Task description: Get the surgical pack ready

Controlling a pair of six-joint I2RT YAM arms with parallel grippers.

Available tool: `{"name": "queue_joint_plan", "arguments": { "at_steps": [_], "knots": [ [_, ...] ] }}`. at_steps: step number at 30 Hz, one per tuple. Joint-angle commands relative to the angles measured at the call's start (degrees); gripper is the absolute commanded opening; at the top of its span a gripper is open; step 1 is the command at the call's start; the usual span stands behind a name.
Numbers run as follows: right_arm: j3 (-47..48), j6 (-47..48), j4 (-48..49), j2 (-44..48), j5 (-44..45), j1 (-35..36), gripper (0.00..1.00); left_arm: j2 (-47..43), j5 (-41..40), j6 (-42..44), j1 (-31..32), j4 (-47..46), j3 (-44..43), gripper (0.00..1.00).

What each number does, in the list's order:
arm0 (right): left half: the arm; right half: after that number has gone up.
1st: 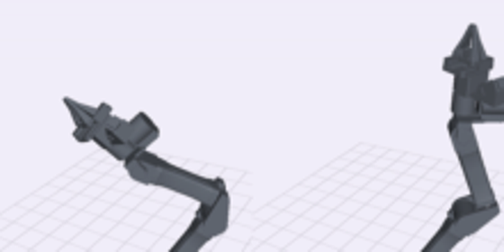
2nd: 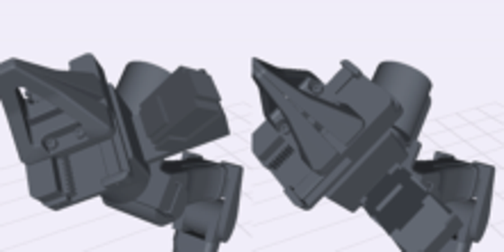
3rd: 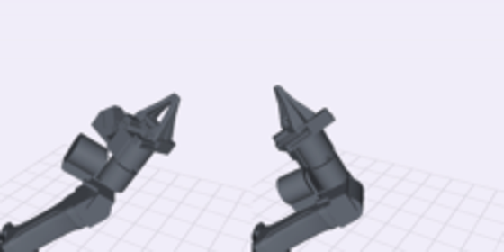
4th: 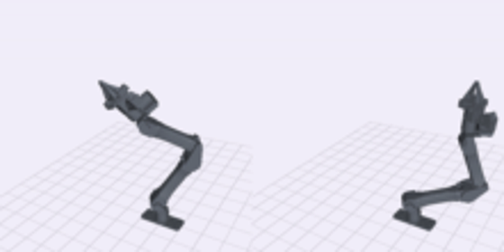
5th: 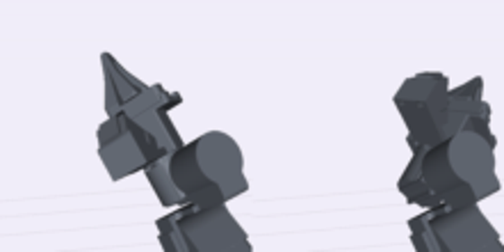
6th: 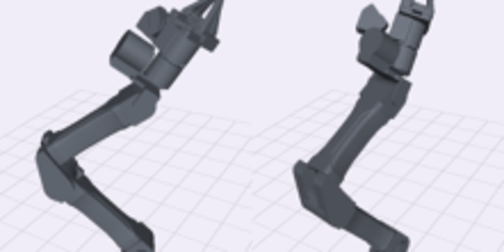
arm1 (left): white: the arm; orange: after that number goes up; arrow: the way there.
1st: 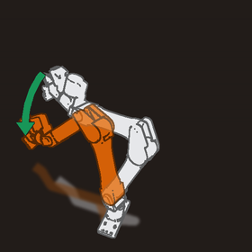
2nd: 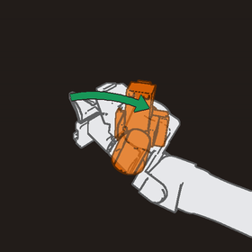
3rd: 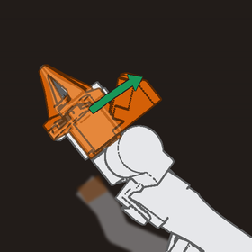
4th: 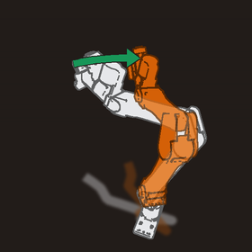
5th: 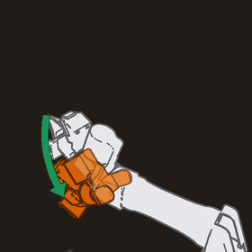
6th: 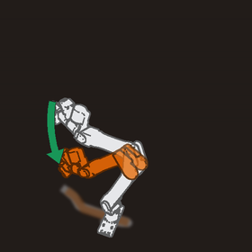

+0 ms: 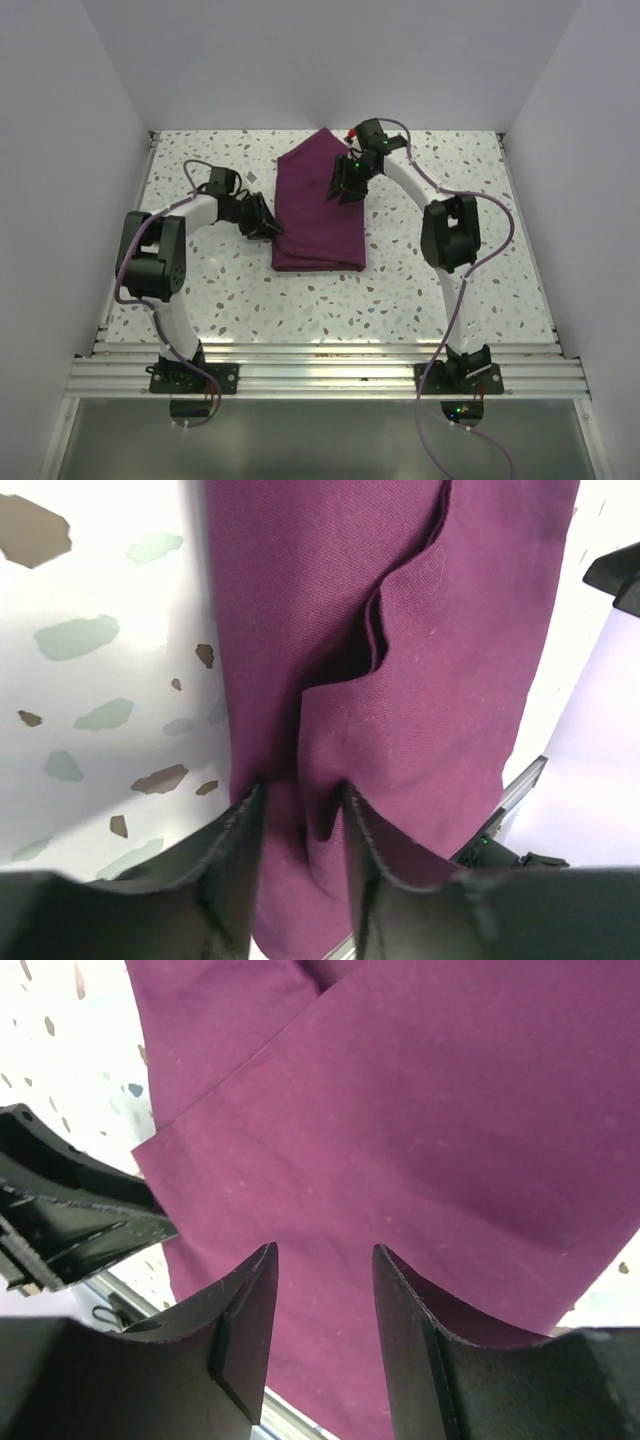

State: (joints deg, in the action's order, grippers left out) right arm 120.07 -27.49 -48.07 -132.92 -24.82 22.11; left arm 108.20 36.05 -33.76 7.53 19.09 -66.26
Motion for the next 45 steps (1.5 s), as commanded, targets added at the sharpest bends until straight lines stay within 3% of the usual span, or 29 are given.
{"name": "queue_joint_plan", "arguments": {
  "at_steps": [1,5,8,10,15,19,21,27,31,37,40,45],
  "knots": [
    [-0.19,0.86,3.25,3.2,1.44,-1.18,0.46,-3.87,-2.48,2.29,-0.59,3.58,-3.34,0.42],
    [0.78,-0.02,6.31,1.7,0.57,-3.21,0.45,-5.37,-4.5,3.43,-0.5,6.48,-7.99,0.45],
    [0.69,-1.07,10.09,0.91,-0.83,-4.26,0.42,-5.28,-4.77,4.66,-0.5,5.09,-10.81,0.4],
    [-0.79,-3.97,13.34,0.21,-3.12,-5.23,0.39,-4.15,-3.1,5.02,-0.5,2.54,-12.22,0.3],
    [-1.51,-8.46,23.28,-2.16,-7.88,-6.2,0.3,0.51,5.07,0.46,-0.5,-13.26,-12.93,0.09],
    [-1.06,-11.79,29.6,-4.53,-10.6,-6.72,0.1,6.74,9.12,-4.11,-0.5,-25.05,-15.03,0.02],
    [-1.68,-15.73,35.22,-5.76,-11.13,-7.16,0.07,8.86,10.78,-6.48,-0.41,-30.41,-16.09,0.01],
    [3.41,-20.41,39.03,-13.57,-14.46,-7.78,0.0,20.02,13.69,-9.39,-0.58,-33.16,-23.47,0.0],
    [1.14,-18.92,38.67,-15.43,-15.87,-8.48,0.0,25.46,13.16,-12.46,-1.99,-34.01,-24.19,0.0],
    [-0.98,-18.13,38.23,-17.98,-15.96,-9.28,0.0,31.44,12.72,-9.48,-3.48,-26.13,-29.62,0.0],
    [1.56,-18.39,36.83,-19.13,-16.75,-9.45,0.0,32.77,14.21,-10.54,-4.01,-25.94,-30.42,0.02],
    [6.04,-20.41,38.67,-17.64,-17.28,-9.8,0.0,29.35,14.75,-12.12,-4.1,-32.27,-31.9,0.14]
  ]
}}
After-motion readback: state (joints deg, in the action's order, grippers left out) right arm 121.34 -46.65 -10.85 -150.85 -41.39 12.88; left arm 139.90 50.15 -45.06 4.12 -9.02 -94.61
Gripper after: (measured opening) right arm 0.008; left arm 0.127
